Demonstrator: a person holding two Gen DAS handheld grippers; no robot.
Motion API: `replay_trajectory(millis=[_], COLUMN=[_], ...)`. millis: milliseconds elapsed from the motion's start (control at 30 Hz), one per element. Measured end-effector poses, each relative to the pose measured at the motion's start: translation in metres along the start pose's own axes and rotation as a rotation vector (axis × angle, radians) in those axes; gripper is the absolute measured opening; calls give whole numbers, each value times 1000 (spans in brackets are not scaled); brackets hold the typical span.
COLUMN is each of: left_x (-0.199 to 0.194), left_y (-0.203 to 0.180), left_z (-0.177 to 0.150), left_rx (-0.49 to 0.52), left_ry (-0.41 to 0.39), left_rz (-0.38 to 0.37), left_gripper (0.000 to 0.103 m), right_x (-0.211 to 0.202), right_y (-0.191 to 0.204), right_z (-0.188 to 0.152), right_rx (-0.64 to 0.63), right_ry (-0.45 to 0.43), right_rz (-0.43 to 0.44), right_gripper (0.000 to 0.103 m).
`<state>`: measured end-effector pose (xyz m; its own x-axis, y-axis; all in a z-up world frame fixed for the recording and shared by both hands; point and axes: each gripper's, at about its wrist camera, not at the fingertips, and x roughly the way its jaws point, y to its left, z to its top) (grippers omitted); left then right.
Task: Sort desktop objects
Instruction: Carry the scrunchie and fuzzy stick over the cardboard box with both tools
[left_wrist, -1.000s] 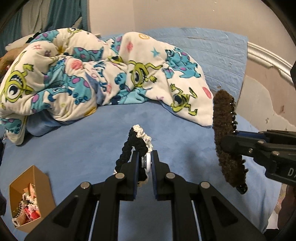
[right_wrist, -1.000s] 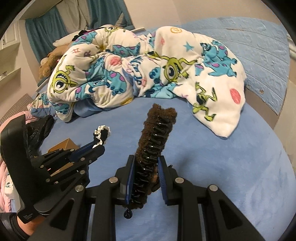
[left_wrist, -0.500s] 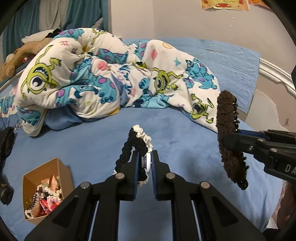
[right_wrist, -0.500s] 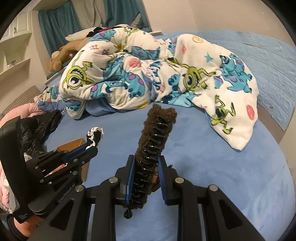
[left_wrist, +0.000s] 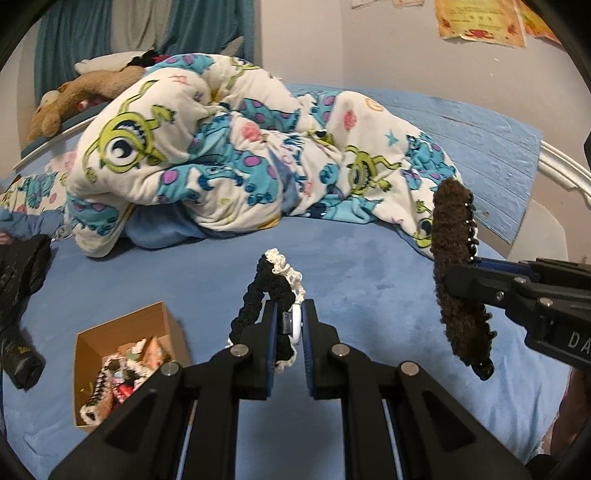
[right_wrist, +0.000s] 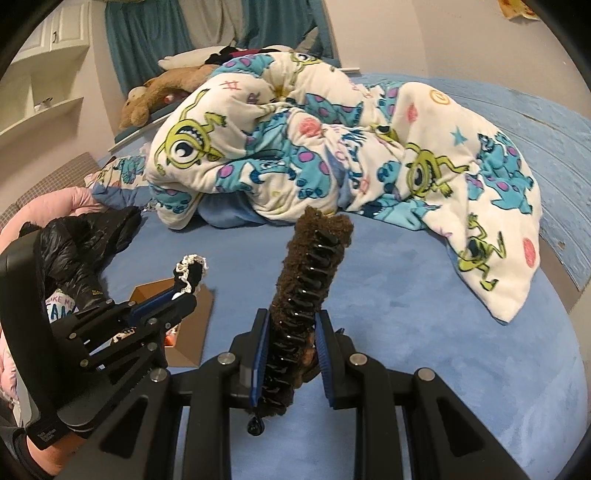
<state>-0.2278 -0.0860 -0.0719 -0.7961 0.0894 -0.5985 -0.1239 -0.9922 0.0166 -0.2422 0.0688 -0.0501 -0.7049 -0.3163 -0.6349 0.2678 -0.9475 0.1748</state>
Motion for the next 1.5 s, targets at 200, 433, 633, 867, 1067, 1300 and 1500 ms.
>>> replay_trajectory(millis=[200,433,633,867,1067,1300,1500], left_x=[-12,-25,-34,-42,-46,-48,-45], left_y=[32,67,91,117,138,164,187], left_z=[-8,-15,-21,-31,-41,-54,-65], left_rx=[-31,-69,-92,-119,-146,-174,-199], left_ry=[-3,-7,-11,-10,-4,3,15], left_rz=[37,71,97,129,152,178,197], left_gripper=[13,13,13,13,13,13,13], right_x=[9,15,22,33,41,56,73], right_y=[33,69,96,126,148,177,199], right_z=[4,8,11,10,7,2,-3], right_rx=[-32,-73,-100,-123,-143,-174,-196], right_ry=[6,9,11,22,34,50,69], right_rz=[25,50,70,98,115,137,155], right_gripper=[24,24,24,24,24,24,24])
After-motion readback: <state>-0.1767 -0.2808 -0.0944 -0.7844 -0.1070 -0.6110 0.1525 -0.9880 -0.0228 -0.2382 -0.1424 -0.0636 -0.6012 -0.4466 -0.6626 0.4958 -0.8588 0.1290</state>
